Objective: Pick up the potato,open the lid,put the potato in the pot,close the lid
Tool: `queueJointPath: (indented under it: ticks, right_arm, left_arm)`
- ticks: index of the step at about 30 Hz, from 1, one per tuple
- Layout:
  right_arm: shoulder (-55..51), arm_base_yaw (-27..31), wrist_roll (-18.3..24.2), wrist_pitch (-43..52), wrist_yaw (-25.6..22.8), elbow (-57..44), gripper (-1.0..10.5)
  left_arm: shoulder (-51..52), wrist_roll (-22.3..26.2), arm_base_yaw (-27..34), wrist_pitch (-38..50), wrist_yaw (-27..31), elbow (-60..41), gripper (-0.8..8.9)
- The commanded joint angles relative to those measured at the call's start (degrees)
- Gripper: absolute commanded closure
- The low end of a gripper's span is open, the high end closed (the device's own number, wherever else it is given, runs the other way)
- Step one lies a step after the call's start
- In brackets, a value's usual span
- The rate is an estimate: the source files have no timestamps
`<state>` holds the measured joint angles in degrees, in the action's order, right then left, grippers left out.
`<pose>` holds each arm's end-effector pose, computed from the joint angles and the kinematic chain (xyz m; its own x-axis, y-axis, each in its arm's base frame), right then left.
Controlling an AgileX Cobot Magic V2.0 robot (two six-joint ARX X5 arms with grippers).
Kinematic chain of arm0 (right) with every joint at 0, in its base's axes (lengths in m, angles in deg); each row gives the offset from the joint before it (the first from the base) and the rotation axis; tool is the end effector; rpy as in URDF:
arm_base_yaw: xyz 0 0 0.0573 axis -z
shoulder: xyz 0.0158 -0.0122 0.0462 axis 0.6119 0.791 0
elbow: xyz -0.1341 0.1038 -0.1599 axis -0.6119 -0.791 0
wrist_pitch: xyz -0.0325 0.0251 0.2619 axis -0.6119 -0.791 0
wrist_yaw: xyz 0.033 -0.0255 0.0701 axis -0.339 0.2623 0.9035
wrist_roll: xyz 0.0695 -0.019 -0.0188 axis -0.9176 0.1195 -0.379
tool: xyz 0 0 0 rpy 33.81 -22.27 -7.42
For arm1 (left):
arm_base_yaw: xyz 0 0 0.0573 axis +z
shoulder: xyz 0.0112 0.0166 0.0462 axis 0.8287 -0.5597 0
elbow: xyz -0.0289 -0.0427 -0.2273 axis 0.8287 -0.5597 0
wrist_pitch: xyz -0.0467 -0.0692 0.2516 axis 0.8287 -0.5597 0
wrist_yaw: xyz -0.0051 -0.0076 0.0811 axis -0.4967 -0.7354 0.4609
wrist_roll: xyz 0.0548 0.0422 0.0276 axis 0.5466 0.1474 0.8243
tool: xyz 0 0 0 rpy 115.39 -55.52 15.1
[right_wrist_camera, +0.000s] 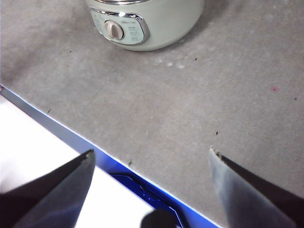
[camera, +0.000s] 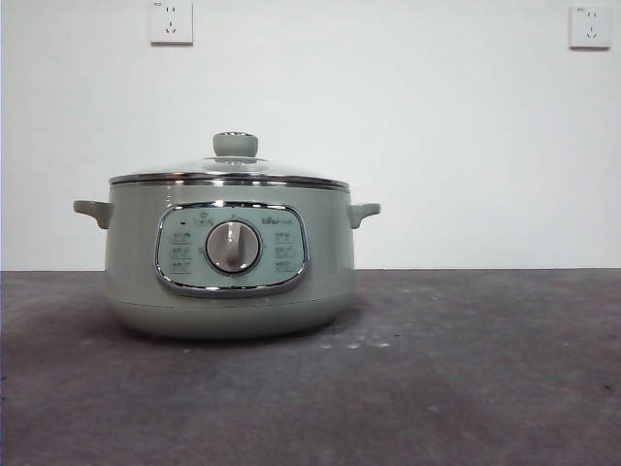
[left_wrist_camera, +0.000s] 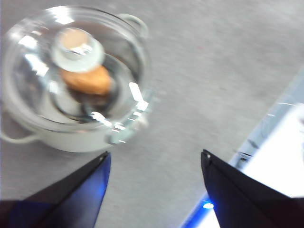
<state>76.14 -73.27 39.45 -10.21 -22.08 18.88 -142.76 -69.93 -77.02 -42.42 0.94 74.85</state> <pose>0.0908 0.0722 0.3213 0.5425 0.5108 -0.6669 -0.5693 0.8073 0.1553 0.1864 -0.0941 0.3966 0.4586 -0.5572 -0.6923 0.6698 0.7287 -0.1428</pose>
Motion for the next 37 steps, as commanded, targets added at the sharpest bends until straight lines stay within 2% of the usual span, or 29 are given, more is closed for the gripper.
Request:
queueJointPath:
  ticks: [1,7,9,14,20,23,37]
  right_arm:
    - [-0.1,-0.1,0.0,0.3,-0.2,-0.5,5.4]
    - [-0.1,-0.1,0.0,0.1,-0.2,-0.5,5.5]
    - [-0.1,-0.1,0.0,0.0,-0.2,-0.5,6.2]
    - [-0.1,-0.1,0.0,0.0,-0.2,-0.5,9.5]
    - [0.0,-0.1,-0.2,0.2,-0.5,-0.5,9.6]
    - [0.0,-0.1,-2.3,0.0,-0.7,-0.5,9.4]
    - [0.0,-0.1,-2.0,0.0,-3.5,-0.5,9.5]
  left_arm:
    - [0.8,-0.3,0.0,-0.2,-0.6,-0.1,5.0]
    - [1.3,-0.8,0.0,-0.3,-0.7,-0.1,5.01]
    - [1.3,-0.8,0.0,-0.3,-0.7,-0.1,5.19]
    - [1.3,-0.8,0.0,-0.2,-0.7,-0.1,8.35]
    - [1.3,-1.0,0.0,-0.2,-0.6,-0.1,8.21]
    - [1.3,-1.0,0.0,-0.2,-0.6,-0.1,8.19]
    - [1.3,-0.9,0.0,-0.2,-0.6,-0.1,8.17]
